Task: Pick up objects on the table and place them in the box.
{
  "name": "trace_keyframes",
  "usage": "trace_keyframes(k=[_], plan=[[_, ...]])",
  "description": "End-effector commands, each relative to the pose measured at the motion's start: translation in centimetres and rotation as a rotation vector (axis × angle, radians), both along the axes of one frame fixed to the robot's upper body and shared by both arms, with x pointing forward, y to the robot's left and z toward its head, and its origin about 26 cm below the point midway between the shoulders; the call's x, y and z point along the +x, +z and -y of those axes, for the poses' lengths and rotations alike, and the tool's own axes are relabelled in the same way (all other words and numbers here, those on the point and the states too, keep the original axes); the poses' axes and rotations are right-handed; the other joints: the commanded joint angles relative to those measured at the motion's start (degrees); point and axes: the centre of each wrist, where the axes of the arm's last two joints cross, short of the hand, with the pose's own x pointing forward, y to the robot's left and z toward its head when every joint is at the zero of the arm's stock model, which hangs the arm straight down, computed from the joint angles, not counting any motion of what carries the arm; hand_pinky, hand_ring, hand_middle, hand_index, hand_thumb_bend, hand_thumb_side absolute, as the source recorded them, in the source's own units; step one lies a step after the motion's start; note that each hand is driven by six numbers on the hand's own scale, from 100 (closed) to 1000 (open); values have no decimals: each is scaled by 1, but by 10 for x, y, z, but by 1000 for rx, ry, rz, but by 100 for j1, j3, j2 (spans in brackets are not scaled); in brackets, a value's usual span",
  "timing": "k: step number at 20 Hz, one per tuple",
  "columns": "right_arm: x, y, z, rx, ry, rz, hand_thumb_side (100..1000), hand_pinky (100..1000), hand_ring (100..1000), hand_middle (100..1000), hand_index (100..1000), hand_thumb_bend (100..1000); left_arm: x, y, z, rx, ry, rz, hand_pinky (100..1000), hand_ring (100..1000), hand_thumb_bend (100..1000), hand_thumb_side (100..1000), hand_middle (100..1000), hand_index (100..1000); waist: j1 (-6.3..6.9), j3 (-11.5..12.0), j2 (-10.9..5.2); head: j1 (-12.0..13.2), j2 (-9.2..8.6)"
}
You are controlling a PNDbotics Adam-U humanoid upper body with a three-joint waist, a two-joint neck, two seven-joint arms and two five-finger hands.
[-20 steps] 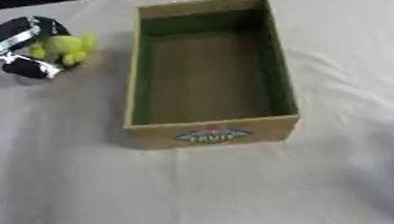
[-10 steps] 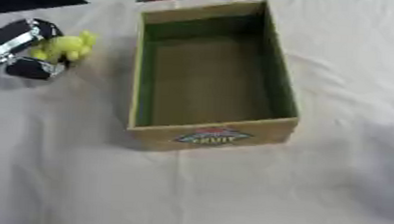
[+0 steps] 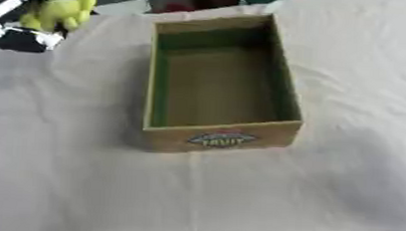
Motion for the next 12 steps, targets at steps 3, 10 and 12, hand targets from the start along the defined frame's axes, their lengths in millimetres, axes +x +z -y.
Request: trace_keyframes(k=[3, 10, 12], plan=[[-2, 7, -1, 5, 15, 27, 775, 857, 571, 701, 972, 100, -7, 37, 20, 49, -50, 146, 279, 591, 100, 295, 591, 518, -79, -7, -227, 33, 65], [1, 13, -10, 21, 63, 58, 781, 856, 575, 701, 964, 100, 5, 49, 82, 0, -158, 230, 273, 587, 100, 306, 585, 519, -187, -132, -287, 172, 10], [3, 17, -14, 27, 89, 71, 783, 855, 577, 701, 961, 100, 7, 48, 98, 8, -179, 246, 275, 590, 100, 306, 586, 522, -214, -173, -289, 237, -13]])
